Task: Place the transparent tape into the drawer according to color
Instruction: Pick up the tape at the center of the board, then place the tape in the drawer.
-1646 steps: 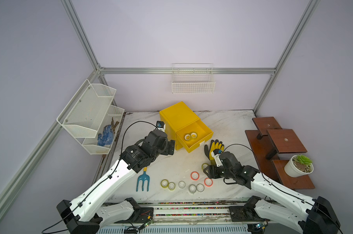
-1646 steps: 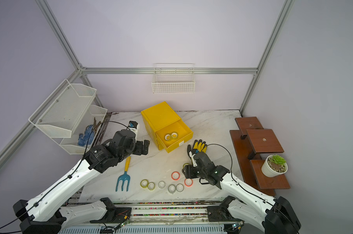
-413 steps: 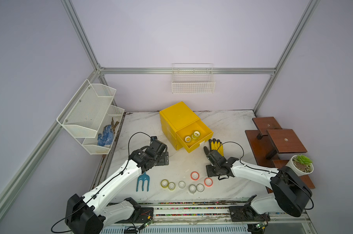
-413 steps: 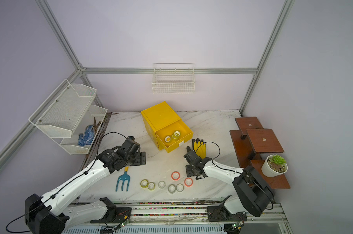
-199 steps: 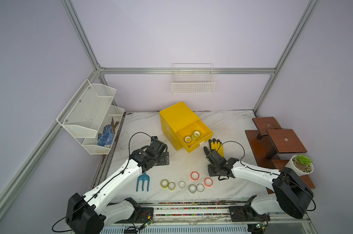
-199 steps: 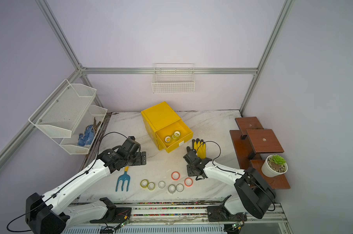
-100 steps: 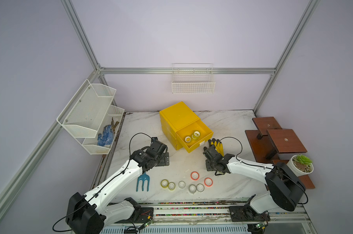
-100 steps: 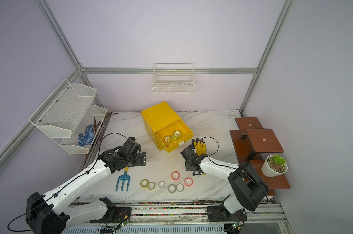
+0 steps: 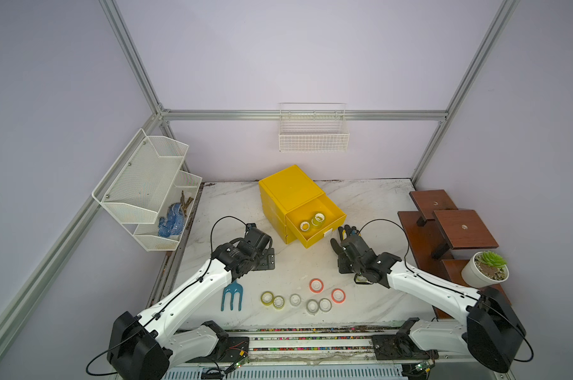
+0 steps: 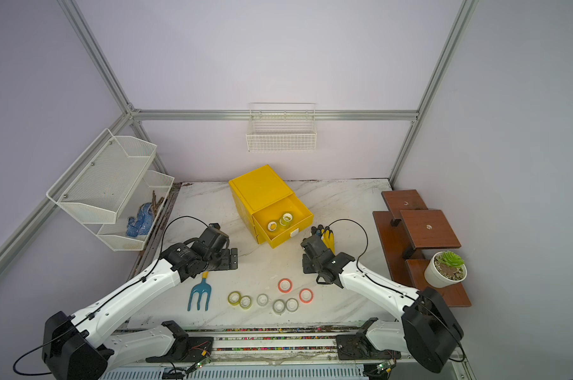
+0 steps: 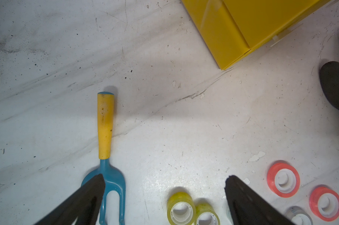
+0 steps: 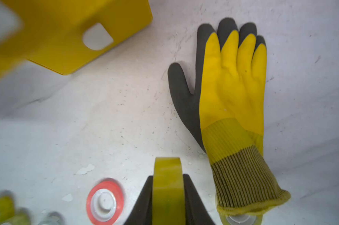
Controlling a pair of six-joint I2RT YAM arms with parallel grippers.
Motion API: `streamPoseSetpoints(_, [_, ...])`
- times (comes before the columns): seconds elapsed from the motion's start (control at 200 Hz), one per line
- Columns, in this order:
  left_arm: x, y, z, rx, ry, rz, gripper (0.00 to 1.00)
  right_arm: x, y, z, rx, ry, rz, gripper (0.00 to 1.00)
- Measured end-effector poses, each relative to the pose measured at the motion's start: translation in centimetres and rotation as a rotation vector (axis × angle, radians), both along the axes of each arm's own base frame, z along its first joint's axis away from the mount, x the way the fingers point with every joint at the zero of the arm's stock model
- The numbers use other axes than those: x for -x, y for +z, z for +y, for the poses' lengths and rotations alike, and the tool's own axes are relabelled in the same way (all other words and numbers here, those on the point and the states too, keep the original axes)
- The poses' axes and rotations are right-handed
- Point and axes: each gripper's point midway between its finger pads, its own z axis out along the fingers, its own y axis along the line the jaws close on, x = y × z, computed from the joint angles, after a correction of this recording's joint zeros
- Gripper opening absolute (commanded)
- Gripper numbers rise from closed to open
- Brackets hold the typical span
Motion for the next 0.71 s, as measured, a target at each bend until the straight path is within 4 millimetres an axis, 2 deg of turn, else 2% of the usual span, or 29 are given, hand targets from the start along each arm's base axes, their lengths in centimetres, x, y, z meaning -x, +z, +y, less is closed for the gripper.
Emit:
streamPoseSetpoints(0.185, [0.0,0.0,0.0,0.000,0.002,0.000,1.00,0.9,5.5,-1.7,-0.073,-0.036,-0.137,0.15])
streamPoseSetpoints(0.335, [-0.1,0.0,0.2,0.000,0.006,0.001,1.00,0.3,12.4,-1.5,-0.150,-0.019,-0.293,0.15])
streamPoseSetpoints(0.47, [0.0,0.0,0.1,0.002,0.005,0.002,1.00,-2.0,19.2,1.4,-0.230,0.057,-0.417,0.15])
streamPoseSetpoints(0.535, [0.0,0.0,0.1,0.002,0.005,0.003,1.00,-3.4,21.4,3.4,-0.261,0.102,-0.449,0.15])
streamPoseSetpoints(0.625, [0.0,0.0,0.1,0.002,0.005,0.003,1.00,-5.5,22.2,6.3,-0.284,0.161,-0.455,0.16])
streamPoseSetpoints(0.705, [0.0,0.0,0.1,0.004,0.005,0.002,1.00,-6.9,21.4,8.4,-0.283,0.208,-0.426,0.16])
